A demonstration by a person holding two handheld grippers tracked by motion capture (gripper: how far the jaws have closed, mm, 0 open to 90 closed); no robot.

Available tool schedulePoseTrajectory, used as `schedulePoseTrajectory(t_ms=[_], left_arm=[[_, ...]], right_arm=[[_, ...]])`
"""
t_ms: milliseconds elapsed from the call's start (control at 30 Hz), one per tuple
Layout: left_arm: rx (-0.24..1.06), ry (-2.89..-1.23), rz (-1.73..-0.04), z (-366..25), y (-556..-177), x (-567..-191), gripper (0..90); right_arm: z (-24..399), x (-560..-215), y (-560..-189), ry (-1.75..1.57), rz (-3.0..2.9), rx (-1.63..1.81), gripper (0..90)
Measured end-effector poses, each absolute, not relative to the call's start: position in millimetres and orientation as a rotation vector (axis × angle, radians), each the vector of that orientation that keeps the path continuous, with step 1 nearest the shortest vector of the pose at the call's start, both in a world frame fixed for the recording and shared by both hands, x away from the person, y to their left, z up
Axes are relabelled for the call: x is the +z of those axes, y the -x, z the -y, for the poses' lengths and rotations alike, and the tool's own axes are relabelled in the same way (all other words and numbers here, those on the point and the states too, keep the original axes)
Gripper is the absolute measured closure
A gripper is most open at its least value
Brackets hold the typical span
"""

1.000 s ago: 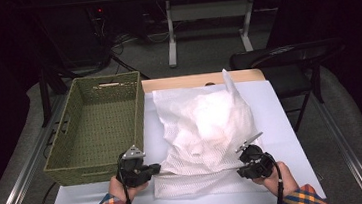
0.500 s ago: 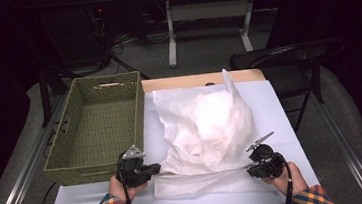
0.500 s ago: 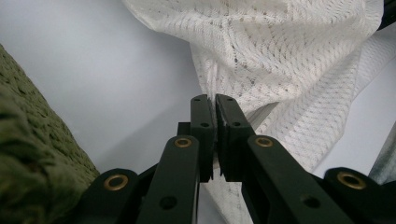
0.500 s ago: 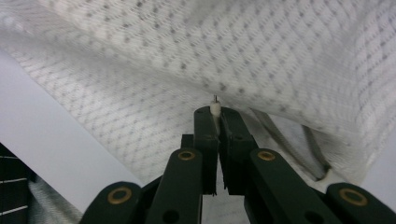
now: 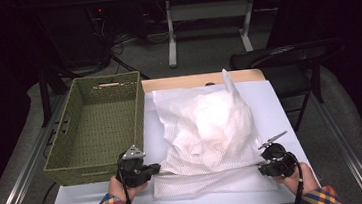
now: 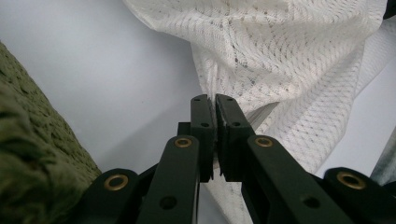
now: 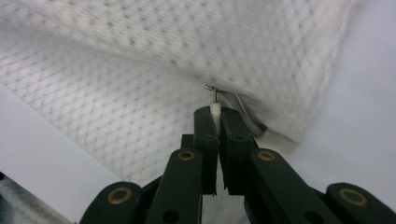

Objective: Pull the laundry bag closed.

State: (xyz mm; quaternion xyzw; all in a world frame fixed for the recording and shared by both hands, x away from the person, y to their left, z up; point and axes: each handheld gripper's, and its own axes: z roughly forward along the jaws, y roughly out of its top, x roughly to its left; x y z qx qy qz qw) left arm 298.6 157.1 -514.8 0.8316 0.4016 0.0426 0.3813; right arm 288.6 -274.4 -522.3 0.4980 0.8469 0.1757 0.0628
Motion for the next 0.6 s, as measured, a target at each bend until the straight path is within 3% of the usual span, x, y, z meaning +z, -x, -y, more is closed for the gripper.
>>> schedulePoseTrajectory(t_ms=[600], left_arm=[[0.112, -2.127, -1.026, -156.4, -298.3, -515.0, 86.3]], right_arm=[[296.6, -524.2, -287.0, -1.538, -2.497, 0.461, 86.8]])
